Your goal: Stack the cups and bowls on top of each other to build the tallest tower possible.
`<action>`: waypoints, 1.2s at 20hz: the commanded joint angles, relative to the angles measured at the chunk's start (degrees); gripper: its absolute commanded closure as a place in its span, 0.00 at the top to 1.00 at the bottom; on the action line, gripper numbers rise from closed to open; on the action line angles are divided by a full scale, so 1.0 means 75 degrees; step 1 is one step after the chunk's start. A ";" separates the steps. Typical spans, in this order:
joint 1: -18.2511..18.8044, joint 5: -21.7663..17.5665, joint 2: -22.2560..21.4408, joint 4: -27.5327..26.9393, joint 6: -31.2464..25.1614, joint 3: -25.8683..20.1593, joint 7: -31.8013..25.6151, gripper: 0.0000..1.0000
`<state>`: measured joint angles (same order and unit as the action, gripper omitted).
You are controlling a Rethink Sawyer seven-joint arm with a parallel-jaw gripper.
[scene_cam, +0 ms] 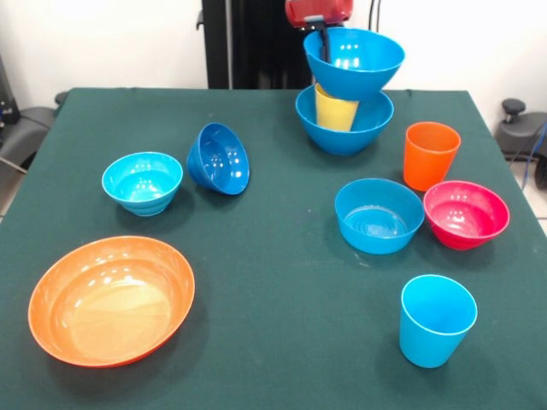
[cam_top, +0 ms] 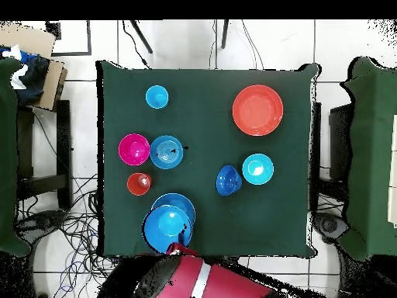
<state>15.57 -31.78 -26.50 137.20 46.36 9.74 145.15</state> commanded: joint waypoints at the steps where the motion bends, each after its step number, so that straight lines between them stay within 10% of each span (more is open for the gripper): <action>1: -0.0543 -0.0035 -0.0130 -0.0055 -0.0382 0.0265 0.0154 0.00; 24: -0.0756 -0.0160 -0.0174 -0.0101 -0.0410 0.0395 0.0477 0.00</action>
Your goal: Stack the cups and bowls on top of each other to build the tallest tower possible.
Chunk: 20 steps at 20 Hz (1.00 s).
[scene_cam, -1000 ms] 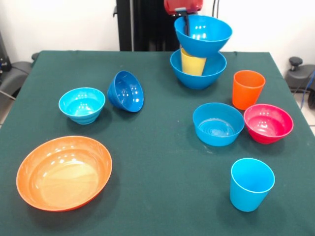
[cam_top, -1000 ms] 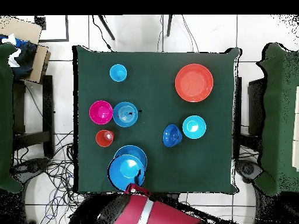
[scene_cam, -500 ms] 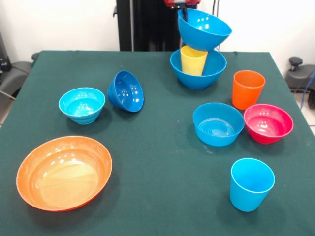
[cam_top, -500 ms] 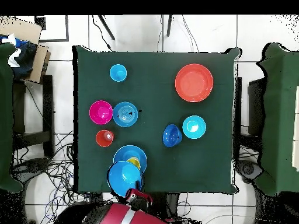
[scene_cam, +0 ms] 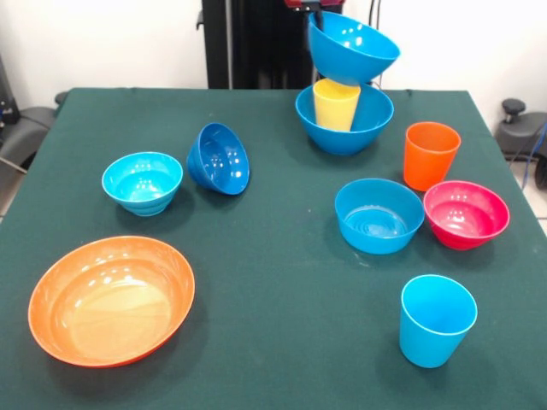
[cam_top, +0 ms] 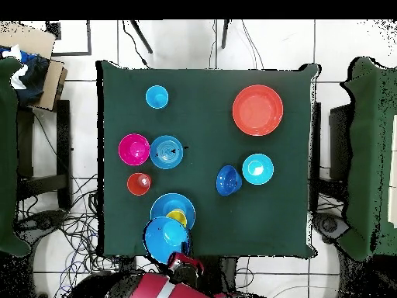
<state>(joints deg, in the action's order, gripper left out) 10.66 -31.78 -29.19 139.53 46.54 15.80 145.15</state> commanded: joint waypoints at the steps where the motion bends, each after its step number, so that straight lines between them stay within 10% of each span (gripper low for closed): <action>1: -0.0103 -0.0154 0.0166 -0.0404 -0.0456 -0.0413 0.0479 0.00; 20: -0.0147 -0.0132 0.0202 -0.0411 -0.0402 -0.0382 0.0517 0.00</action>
